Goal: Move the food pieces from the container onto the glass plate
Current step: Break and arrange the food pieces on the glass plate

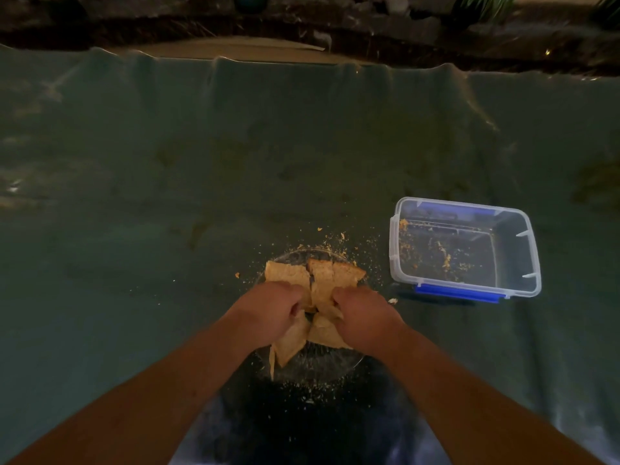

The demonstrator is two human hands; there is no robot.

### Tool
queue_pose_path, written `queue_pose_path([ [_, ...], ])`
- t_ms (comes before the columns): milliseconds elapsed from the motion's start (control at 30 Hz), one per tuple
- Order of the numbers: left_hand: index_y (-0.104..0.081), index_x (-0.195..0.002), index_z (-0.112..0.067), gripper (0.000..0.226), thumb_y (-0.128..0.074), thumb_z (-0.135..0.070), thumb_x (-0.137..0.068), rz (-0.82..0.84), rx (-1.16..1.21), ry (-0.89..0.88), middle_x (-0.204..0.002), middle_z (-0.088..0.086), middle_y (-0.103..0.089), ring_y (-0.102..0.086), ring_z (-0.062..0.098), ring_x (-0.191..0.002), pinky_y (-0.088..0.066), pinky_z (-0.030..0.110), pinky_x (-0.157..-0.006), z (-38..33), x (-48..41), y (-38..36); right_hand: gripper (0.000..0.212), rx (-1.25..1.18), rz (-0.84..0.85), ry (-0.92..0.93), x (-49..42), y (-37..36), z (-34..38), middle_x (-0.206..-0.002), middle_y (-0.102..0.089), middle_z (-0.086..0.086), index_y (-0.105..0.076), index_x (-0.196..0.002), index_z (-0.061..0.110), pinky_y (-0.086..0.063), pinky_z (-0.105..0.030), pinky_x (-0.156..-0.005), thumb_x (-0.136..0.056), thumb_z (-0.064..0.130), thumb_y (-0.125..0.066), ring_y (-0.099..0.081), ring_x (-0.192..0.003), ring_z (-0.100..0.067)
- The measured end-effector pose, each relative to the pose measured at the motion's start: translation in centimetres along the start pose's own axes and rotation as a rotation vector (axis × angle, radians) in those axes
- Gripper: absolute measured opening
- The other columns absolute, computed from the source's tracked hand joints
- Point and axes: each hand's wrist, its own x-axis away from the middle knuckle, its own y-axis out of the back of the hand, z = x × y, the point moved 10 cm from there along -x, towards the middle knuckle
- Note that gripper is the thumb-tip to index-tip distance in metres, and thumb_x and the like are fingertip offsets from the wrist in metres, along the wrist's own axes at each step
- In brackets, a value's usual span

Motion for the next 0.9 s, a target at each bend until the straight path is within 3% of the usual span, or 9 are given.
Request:
queue_pose_path([
  [67, -0.056, -0.1, -0.03, 0.019, -0.067, -0.027, -0.085, -0.039, -0.097, -0.06, -0.102, -0.004, -0.058, -0.054, 0.02, -0.096, -0.045, 0.033, -0.073, -0.8, -0.2, 0.3, 0.04, 0.13, -0.091, 0.023, 0.2, 0.4, 0.4, -0.124, -0.054, -0.013, -0.048, -0.13, 0.015, -0.047, -0.046, -0.094, -0.092, 0.027, -0.056, -0.05, -0.115, -0.033],
  [200, -0.054, -0.13, -0.02, 0.056, -0.054, -0.053, -0.084, -0.136, -0.323, -0.042, -0.136, 0.008, -0.055, -0.048, 0.031, -0.124, -0.046, 0.049, -0.1, -1.0, 0.7, -0.6, 0.065, 0.118, -0.193, -0.022, 0.7, -0.2, 1.0, -0.149, -0.039, -0.017, -0.031, -0.146, 0.017, -0.036, -0.054, -0.113, -0.089, 0.039, -0.054, -0.034, -0.137, -0.038],
  [300, -0.056, -0.137, -0.013, 0.065, -0.056, -0.053, -0.087, -0.218, -0.266, -0.016, -0.151, 0.017, -0.05, -0.04, 0.038, -0.14, -0.035, 0.058, -0.114, -0.9, 1.9, -1.6, 0.074, 0.077, -0.198, -0.071, 0.7, -2.2, 1.2, -0.166, -0.019, -0.02, -0.018, -0.158, 0.013, -0.01, -0.055, -0.124, -0.096, 0.05, -0.036, -0.01, -0.153, -0.04],
  [400, -0.049, -0.146, -0.009, 0.066, -0.045, -0.054, -0.098, -0.209, -0.26, 0.011, -0.157, 0.016, -0.043, -0.03, 0.034, -0.149, -0.021, 0.054, -0.122, -0.4, 2.5, -3.4, 0.076, 0.061, -0.252, -0.062, 0.8, -3.1, 1.7, -0.169, -0.015, -0.02, -0.016, -0.16, 0.011, 0.002, -0.052, -0.124, -0.099, 0.054, -0.031, -0.001, -0.155, -0.04],
  [533, -0.045, -0.15, -0.01, 0.071, -0.04, -0.058, -0.098, -0.198, -0.259, -0.013, -0.162, 0.015, -0.036, -0.023, 0.031, -0.152, -0.017, 0.052, -0.124, 0.2, 2.8, -4.0, 0.076, 0.097, -0.243, -0.009, 1.3, -3.2, 1.5, -0.169, -0.017, -0.019, -0.018, -0.159, 0.012, -0.002, -0.057, -0.124, -0.098, 0.054, -0.036, 0.0, -0.155, -0.04],
  [667, -0.054, -0.135, -0.008, 0.069, -0.049, -0.06, -0.09, -0.222, -0.137, -0.022, -0.155, 0.017, -0.045, -0.031, 0.032, -0.148, -0.023, 0.049, -0.123, 0.2, 2.6, -3.2, 0.067, 0.09, -0.214, 0.057, 1.5, -2.0, 1.6, -0.163, -0.03, -0.017, -0.033, -0.152, 0.02, 0.0, -0.052, -0.123, -0.092, 0.048, -0.041, -0.01, -0.154, -0.041],
  [767, -0.061, -0.12, -0.011, 0.058, -0.056, -0.057, -0.085, -0.23, -0.081, -0.032, -0.15, 0.016, -0.051, -0.038, 0.032, -0.144, -0.029, 0.049, -0.121, 0.0, 2.5, -2.6, 0.052, 0.035, -0.21, 0.067, 1.4, -1.1, 1.4, -0.149, -0.046, -0.011, -0.05, -0.141, 0.022, -0.023, -0.05, -0.121, -0.091, 0.036, -0.047, -0.031, -0.145, -0.039],
  [833, -0.063, -0.111, -0.015, 0.05, -0.058, -0.055, -0.082, -0.268, -0.085, -0.03, -0.136, 0.012, -0.06, -0.051, 0.03, -0.129, -0.045, 0.05, -0.107, -0.1, 2.8, -1.8, 0.045, 0.039, -0.198, 0.052, 1.2, -0.8, 1.0, -0.133, -0.054, -0.005, -0.056, -0.134, 0.023, -0.041, -0.044, -0.107, -0.092, 0.034, -0.047, -0.045, -0.126, -0.03],
  [900, -0.064, -0.108, -0.02, 0.043, -0.058, -0.051, -0.079, -0.302, -0.096, 0.005, -0.116, 0.003, -0.065, -0.055, 0.026, -0.108, -0.049, 0.046, -0.089, 0.2, 3.2, -0.9, 0.04, 0.015, -0.171, 0.052, 1.0, -0.9, 0.7, -0.125, -0.057, -0.004, -0.057, -0.13, 0.021, -0.046, -0.042, -0.097, -0.093, 0.032, -0.048, -0.048, -0.113, -0.026],
])
